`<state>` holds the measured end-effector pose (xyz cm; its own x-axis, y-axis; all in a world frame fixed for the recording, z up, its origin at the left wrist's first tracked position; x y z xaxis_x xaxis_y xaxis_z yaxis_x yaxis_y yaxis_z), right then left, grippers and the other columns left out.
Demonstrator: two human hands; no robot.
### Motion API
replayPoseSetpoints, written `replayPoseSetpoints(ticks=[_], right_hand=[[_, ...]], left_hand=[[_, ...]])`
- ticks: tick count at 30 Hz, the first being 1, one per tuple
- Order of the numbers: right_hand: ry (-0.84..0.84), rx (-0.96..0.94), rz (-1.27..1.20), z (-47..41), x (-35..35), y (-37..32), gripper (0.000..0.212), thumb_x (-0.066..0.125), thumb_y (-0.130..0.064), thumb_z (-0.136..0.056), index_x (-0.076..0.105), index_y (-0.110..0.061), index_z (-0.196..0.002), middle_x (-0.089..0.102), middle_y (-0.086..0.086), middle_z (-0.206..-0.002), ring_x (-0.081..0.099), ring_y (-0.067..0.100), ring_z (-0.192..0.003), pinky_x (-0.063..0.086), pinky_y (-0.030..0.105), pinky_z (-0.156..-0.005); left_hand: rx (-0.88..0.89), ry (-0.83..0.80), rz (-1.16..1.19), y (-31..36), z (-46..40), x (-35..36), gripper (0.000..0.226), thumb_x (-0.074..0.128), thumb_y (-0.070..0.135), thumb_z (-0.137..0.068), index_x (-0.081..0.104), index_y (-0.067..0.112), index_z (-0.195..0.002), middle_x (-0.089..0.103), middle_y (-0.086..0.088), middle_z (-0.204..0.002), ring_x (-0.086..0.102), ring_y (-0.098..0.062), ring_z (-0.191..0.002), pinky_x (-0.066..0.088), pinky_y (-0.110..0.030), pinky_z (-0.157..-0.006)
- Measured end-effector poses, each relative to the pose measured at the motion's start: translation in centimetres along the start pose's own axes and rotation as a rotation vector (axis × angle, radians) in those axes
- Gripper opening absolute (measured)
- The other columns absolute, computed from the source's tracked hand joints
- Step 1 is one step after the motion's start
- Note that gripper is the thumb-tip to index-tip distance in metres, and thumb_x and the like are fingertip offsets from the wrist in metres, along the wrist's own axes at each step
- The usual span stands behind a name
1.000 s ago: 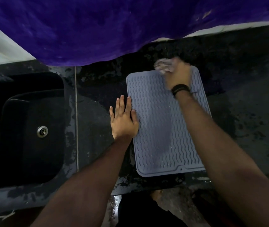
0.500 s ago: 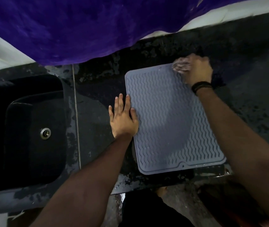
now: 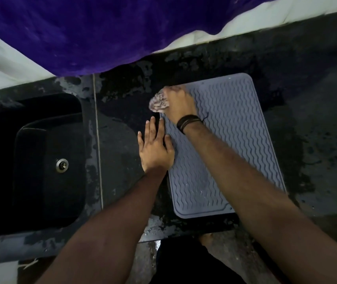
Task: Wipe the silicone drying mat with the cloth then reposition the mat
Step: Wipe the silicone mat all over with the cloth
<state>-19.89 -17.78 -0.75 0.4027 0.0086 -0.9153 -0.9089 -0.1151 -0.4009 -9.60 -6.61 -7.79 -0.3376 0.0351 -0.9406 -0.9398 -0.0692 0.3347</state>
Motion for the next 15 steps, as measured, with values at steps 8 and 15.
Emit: replayPoseSetpoints(ticks=[8,15], right_hand=[[0.152,0.258,0.065,0.1,-5.7,15.3,0.022,0.061,-0.013,-0.087,0.061,-0.006,-0.108,0.066,0.02,-0.105,0.063,0.037,-0.096,0.058,0.044,-0.076],[0.196,0.545,0.065,1.5,-8.8,22.4,0.033,0.067,-0.015,-0.083,0.058,-0.003,-0.112,0.062,0.023,-0.115,0.056,0.04,-0.109,0.052,0.045,-0.081]], left_hand=[[-0.008,-0.02,0.0,0.0,0.1,0.1,0.058,0.03,0.038,-0.106,0.017,0.031,-0.162,0.007,0.003,-0.171,0.0,-0.014,-0.157,-0.005,-0.043,-0.127],[-0.003,-0.013,0.008,-0.1,0.1,0.3,0.058,0.02,0.046,-0.106,0.017,0.031,-0.162,0.008,0.001,-0.171,0.0,-0.015,-0.157,-0.004,-0.044,-0.127]])
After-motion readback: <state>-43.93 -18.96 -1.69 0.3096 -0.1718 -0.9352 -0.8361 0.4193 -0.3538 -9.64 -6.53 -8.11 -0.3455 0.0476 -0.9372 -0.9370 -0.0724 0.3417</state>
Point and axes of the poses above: each hand's wrist, its own z-axis away from the middle knuckle, its own x-axis out of the palm, y = z × x, the point moved 10 cm from there along -z, towards the middle knuckle
